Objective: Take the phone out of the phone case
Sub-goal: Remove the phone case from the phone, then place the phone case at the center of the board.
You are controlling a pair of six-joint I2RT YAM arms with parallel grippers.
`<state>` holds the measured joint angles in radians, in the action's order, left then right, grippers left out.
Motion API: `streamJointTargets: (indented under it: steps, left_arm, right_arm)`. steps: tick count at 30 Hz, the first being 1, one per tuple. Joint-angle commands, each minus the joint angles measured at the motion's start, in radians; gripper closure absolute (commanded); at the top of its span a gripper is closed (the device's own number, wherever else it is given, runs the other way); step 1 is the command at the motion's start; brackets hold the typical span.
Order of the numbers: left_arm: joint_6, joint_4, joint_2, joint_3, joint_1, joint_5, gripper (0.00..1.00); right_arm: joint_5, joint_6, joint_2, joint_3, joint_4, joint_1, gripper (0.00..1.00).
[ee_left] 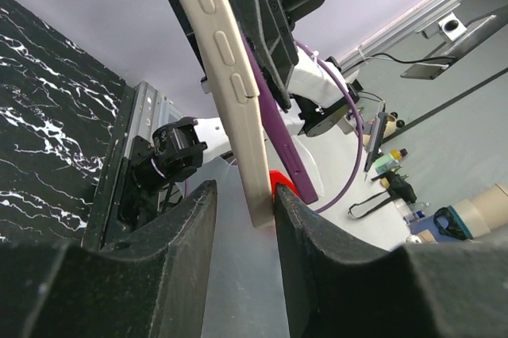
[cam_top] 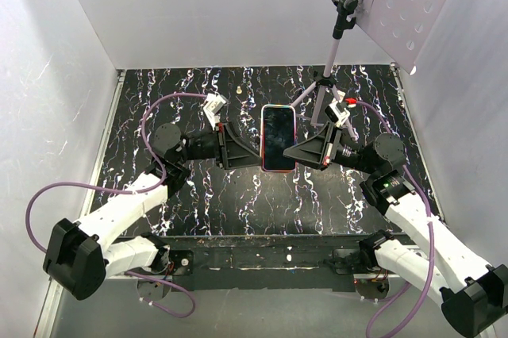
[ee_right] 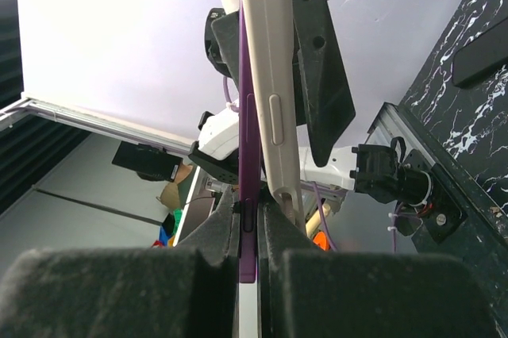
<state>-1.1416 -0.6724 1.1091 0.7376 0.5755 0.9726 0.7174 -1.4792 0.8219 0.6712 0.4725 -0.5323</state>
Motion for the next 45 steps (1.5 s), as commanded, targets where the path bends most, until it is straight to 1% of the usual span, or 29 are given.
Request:
streamJointTargets:
  steps: [1, 4, 6, 8, 9, 11, 13, 14, 15, 17, 19, 20, 22, 25, 27, 28, 30, 33, 36, 38, 40, 41, 42, 43, 44, 45]
  left_arm:
    - [0.04, 0.06, 0.018, 0.028, 0.009, -0.021, 0.66]
    - [0.048, 0.095, 0.028, 0.049, 0.014, -0.061, 0.71]
    - [0.086, 0.192, 0.026, 0.075, 0.018, -0.124, 0.81]
    - [0.144, 0.322, 0.021, 0.104, 0.021, -0.219, 0.9]
    - [0.169, 0.368, 0.02, 0.112, 0.021, -0.283, 0.99]
    - [0.193, 0.52, 0.023, 0.132, 0.018, -0.403, 1.0]
    - [0.183, 0.666, 0.015, 0.135, 0.006, -0.584, 1.0]
    - [0.166, 0.733, -0.001, 0.114, -0.005, -0.656, 1.0]
    - [0.11, 0.743, -0.018, 0.08, -0.023, -0.732, 1.0]
    - [0.039, 0.688, -0.063, -0.007, -0.057, -0.852, 1.0]
    - [0.007, 0.679, -0.062, -0.039, -0.092, -0.92, 1.0]
    - [0.011, 0.645, -0.046, -0.043, -0.114, -0.919, 1.0]
    - [0.029, 0.654, 0.004, -0.023, -0.146, -0.92, 1.0]
    - [0.0, 0.597, 0.069, -0.02, -0.198, -0.904, 1.0]
    - [-0.033, 0.568, 0.106, -0.02, -0.236, -0.954, 1.0]
    - [-0.047, 0.559, 0.132, -0.015, -0.258, -1.018, 1.0]
    - [-0.101, 0.53, 0.2, 0.009, -0.307, -1.086, 1.0]
    - [-0.177, 0.432, 0.354, 0.101, -0.371, -1.17, 1.0]
    - [-0.247, 0.37, 0.55, 0.221, -0.408, -1.251, 1.0]
    - [-0.271, 0.298, 0.679, 0.302, -0.424, -1.305, 1.0]
    - [-0.335, 0.272, 0.795, 0.38, -0.431, -1.342, 1.0]
    - [-0.339, 0.255, 0.833, 0.416, -0.433, -1.371, 1.0]
    - [-0.313, 0.263, 0.868, 0.463, -0.431, -1.406, 1.0]
    - [-0.301, 0.313, 0.895, 0.52, -0.433, -1.445, 0.99]
    - [-0.272, 0.364, 0.928, 0.572, -0.433, -1.457, 0.98]
    - [-0.277, 0.414, 0.957, 0.621, -0.436, -1.469, 0.95]
  right_arm:
    - [0.002, -0.026, -0.02, 0.037, 0.13, -0.008, 0.99]
    - [0.005, -0.026, -0.012, 0.028, 0.135, -0.009, 0.99]
    - [0.005, -0.012, -0.01, 0.027, 0.123, -0.011, 0.99]
    - [-0.001, 0.029, -0.017, 0.031, 0.047, -0.009, 0.99]
    - [-0.009, 0.055, -0.018, 0.033, -0.001, -0.009, 0.99]
    - [-0.022, 0.126, -0.027, 0.045, -0.137, -0.011, 0.99]
    - [-0.065, 0.242, -0.043, 0.082, -0.359, -0.014, 0.99]
    - [-0.103, 0.313, -0.052, 0.106, -0.505, -0.017, 0.99]
    - [-0.161, 0.383, -0.064, 0.128, -0.638, -0.018, 0.99]
    - [-0.269, 0.465, -0.093, 0.148, -0.805, -0.02, 0.99]
    - [-0.32, 0.507, -0.124, 0.133, -0.868, -0.018, 0.99]
    - [-0.326, 0.511, -0.136, 0.119, -0.879, -0.018, 0.99]
    - [-0.317, 0.517, -0.158, 0.088, -0.887, -0.02, 0.99]
    - [-0.314, 0.52, -0.173, 0.061, -0.893, -0.018, 0.99]
    - [-0.325, 0.534, -0.178, 0.064, -0.913, -0.018, 0.99]
    - [-0.332, 0.543, -0.175, 0.07, -0.928, -0.018, 0.99]
    - [-0.34, 0.571, -0.168, 0.091, -0.968, -0.018, 0.99]
    - [-0.329, 0.58, -0.156, 0.1, -0.98, -0.02, 0.99]
    - [-0.319, 0.576, -0.142, 0.061, -0.959, -0.029, 0.99]
    - [-0.334, 0.608, -0.129, 0.039, -0.951, -0.049, 0.99]
    - [-0.348, 0.67, -0.107, 0.034, -0.956, -0.072, 0.99]
    - [-0.354, 0.703, -0.093, 0.034, -0.96, -0.081, 0.99]
    - [-0.358, 0.73, -0.075, 0.042, -0.969, -0.09, 0.99]
    - [-0.358, 0.77, -0.049, 0.05, -0.976, -0.098, 0.99]
    - [-0.364, 0.802, -0.018, 0.065, -0.991, -0.112, 0.99]
    - [-0.375, 0.842, 0.017, 0.086, -1.02, -0.127, 0.99]
